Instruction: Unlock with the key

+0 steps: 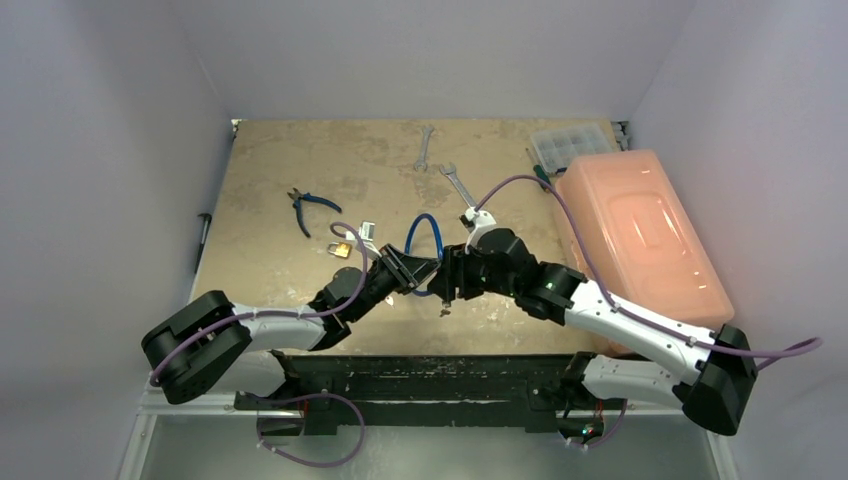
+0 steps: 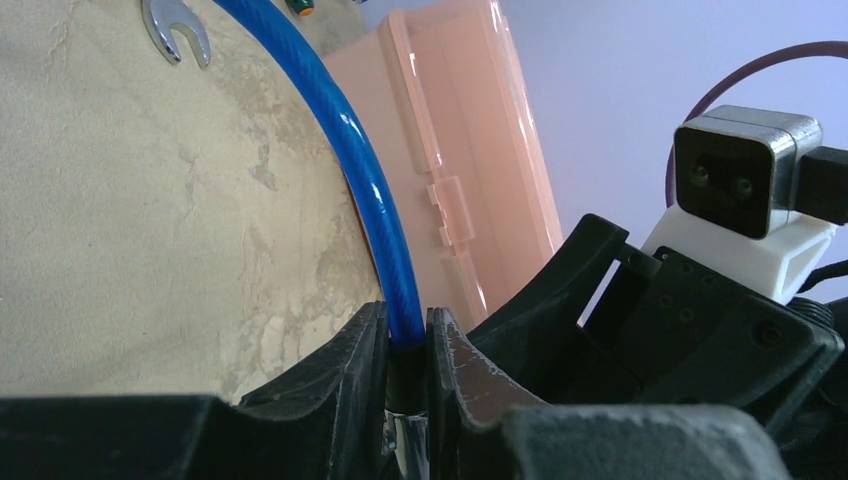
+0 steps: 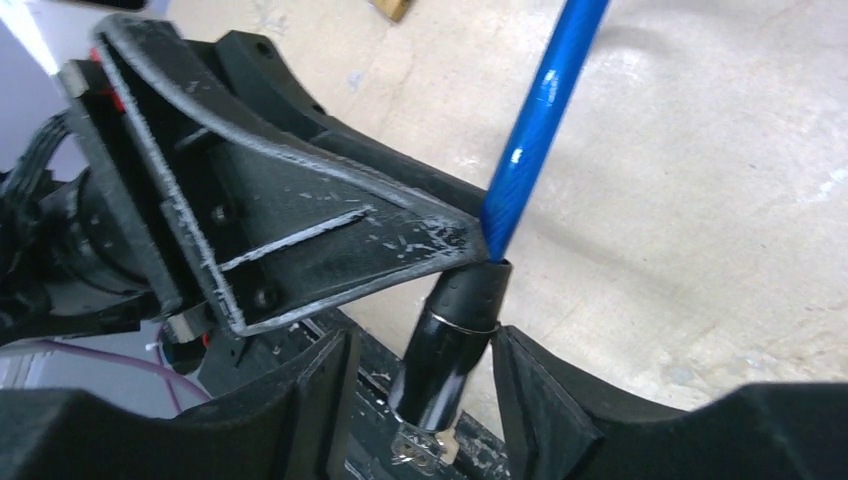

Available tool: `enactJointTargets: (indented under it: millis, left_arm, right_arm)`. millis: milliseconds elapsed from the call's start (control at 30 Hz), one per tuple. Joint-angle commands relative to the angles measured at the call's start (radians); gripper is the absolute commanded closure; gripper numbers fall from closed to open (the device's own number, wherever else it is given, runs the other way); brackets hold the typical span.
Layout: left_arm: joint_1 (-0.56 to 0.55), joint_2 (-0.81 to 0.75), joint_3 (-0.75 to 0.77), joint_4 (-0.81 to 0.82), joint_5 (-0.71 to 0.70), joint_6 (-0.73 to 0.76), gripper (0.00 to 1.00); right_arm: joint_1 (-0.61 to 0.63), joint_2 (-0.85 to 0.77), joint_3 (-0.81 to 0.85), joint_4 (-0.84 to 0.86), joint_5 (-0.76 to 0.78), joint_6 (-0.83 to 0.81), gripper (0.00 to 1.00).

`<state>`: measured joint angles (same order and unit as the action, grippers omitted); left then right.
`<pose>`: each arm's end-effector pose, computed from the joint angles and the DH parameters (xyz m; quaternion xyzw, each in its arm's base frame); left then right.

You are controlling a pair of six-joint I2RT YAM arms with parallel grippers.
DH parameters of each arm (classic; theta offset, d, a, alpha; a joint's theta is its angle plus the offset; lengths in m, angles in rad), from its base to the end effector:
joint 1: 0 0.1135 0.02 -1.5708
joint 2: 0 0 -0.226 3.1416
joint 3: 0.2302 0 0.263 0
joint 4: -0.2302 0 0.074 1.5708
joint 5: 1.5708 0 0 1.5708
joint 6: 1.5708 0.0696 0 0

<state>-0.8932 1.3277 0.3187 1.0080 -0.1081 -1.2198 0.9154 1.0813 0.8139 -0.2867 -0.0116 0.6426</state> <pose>0.1914 -0.2259 0.1480 -0.1525 0.6908 -0.5956 0.3804 0.1814 0.2373 0.2276 -0.1216 0.8650 0.3456 0.3428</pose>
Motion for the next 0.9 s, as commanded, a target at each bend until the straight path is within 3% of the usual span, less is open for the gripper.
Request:
enactJointTargets:
  millis: [0,200,433,500,567,633,700,800,867]
  left_arm:
    - [0.002,0.004,0.035,0.032,-0.024,0.006,1.0]
    - [0.002,0.005,0.044,0.003,-0.029,0.007,1.0]
    - [0.001,-0.002,0.057,-0.033,-0.018,0.02,1.0]
    - [0.001,-0.008,0.066,-0.058,-0.006,0.034,1.0]
    - [0.002,-0.018,0.076,-0.11,0.011,0.055,0.98]
    - [0.001,-0.041,0.081,-0.157,0.018,0.081,0.78]
    - [0.002,-0.081,0.081,-0.227,-0.002,0.091,0.44]
    - [0.001,-0.168,0.118,-0.407,-0.054,0.12,0.16]
    - [0.002,-0.223,0.151,-0.533,-0.086,0.141,0.1]
  right_arm:
    - [0.009,0.025,0.051,-0.016,0.073,-0.01,0.45]
    - [0.027,0.044,0.057,-0.03,0.097,-0.016,0.56]
    - [0.03,0.034,0.046,-0.023,0.113,-0.018,0.92]
    - [0.03,0.02,0.028,-0.008,0.118,-0.017,0.99]
    - [0.03,0.0,0.0,0.019,0.113,-0.017,1.0]
    - [0.03,-0.024,-0.038,0.055,0.088,0.003,1.0]
    - [0.029,-0.055,-0.069,0.084,0.103,0.011,1.0]
    - [0.028,-0.105,-0.104,0.12,0.12,0.024,1.0]
    - [0.027,-0.131,-0.126,0.141,0.133,0.036,1.0]
